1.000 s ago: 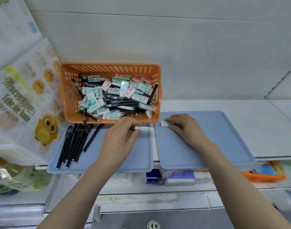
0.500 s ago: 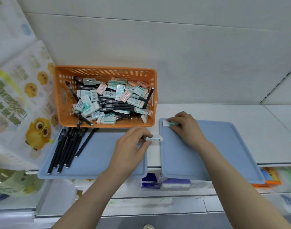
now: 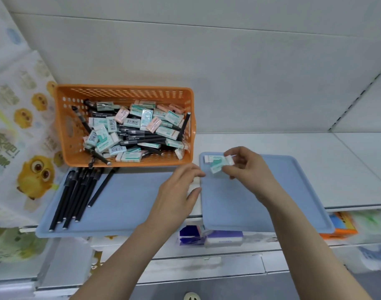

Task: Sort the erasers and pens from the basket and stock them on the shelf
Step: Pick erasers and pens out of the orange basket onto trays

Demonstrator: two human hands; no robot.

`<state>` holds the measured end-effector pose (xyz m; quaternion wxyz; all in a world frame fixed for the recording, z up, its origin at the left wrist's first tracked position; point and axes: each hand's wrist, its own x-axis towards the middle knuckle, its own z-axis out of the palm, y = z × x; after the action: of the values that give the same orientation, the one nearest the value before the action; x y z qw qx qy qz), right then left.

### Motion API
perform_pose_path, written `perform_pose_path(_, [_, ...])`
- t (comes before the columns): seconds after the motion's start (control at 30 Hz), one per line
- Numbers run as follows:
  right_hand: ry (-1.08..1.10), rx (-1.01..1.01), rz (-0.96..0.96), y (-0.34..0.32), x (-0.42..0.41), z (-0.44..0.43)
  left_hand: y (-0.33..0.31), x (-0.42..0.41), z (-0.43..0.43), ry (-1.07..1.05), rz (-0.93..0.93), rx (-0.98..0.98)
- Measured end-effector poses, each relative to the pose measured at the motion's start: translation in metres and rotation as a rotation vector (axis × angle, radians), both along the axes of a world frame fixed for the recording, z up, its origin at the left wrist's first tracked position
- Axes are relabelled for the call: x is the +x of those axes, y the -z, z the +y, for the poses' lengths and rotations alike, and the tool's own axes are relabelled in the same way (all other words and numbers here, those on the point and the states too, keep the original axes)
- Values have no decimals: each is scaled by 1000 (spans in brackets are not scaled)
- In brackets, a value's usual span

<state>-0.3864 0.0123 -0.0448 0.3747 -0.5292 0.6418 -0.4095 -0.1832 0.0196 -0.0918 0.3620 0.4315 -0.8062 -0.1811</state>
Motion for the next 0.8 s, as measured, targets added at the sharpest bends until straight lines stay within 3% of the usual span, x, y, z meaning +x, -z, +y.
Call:
perform_pose_path(0.1, [-13,-148,636,3,-13,-9,7,2,1,118,-207,37])
perform_pose_path(0.17, [-196,-137,819,10,-5,-14,9,3,1,183,-294,73])
perform_pose_path(0.27, [-361,-66,791,25,7,-18,8,3,0,216,-343,82])
perform_pose_path(0.43, [-281,-156,795,43,-3,-27,7,3,4,213,-390,117])
perform_pose_path(0.57, [-212,-197,694,47,-1,-38,14,0,6,197,-377,87])
perform_pose_path(0.8, [-237,-204,687,50,-1,-50,15,-3,7,163,-394,110])
